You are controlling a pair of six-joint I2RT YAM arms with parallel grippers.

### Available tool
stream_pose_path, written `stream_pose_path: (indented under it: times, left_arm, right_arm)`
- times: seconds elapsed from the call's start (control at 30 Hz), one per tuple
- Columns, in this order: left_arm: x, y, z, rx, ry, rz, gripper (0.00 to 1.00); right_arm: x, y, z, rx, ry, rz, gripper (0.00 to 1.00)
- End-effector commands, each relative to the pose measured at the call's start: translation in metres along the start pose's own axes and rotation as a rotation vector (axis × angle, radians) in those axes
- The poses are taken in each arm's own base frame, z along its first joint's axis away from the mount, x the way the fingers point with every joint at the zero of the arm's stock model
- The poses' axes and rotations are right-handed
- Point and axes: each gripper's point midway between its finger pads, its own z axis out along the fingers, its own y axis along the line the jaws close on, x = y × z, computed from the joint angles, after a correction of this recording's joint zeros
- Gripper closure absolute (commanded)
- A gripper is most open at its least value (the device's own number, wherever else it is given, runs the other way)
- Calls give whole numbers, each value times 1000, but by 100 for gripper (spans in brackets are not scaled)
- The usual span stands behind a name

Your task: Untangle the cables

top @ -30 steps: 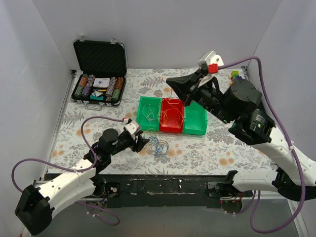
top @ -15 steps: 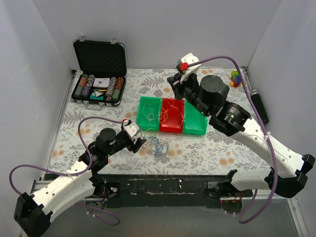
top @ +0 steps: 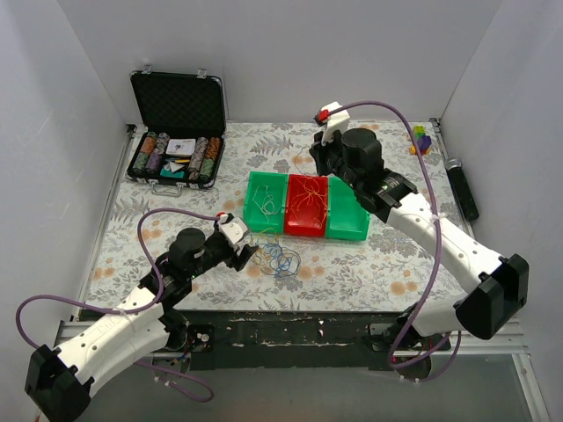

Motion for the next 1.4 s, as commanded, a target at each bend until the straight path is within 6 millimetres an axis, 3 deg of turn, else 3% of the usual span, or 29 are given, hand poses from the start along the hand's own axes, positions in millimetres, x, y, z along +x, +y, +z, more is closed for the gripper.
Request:
stream_pose_path:
  times: [0.0, 0.27, 0.57, 0.8, 1.1, 1.17, 1.23, 1.37]
  left_arm:
    - [-22, 5, -2, -4, -50, 34, 35]
    - [-26, 5, -3, 2, -64, 35, 34]
    - [-29, 10, -3, -13, -70, 30, 28]
    - [-29, 6, -3, 9, -69, 33, 27]
    - [-31, 5, -3, 16, -72, 33, 26]
    - [-33, 7, -3, 8, -76, 29, 20]
    - [-33, 6, -4, 12, -73, 27, 16]
    - [-25, 3, -3, 25, -54, 35, 13]
  right_arm:
    - [1, -4, 16, -26, -33, 59, 99]
    - [48, -17, 43, 8, 80, 70, 99]
    - [116, -8, 86, -29, 242, 103, 99]
    - [176, -5, 93, -6, 378, 159, 99]
    - [218, -18, 102, 98, 534, 155, 99]
    - [225, -20, 101, 118, 567, 158, 99]
    - [218, -19, 99, 115, 569, 167, 97]
    - [171, -9, 92, 46, 444, 186, 79]
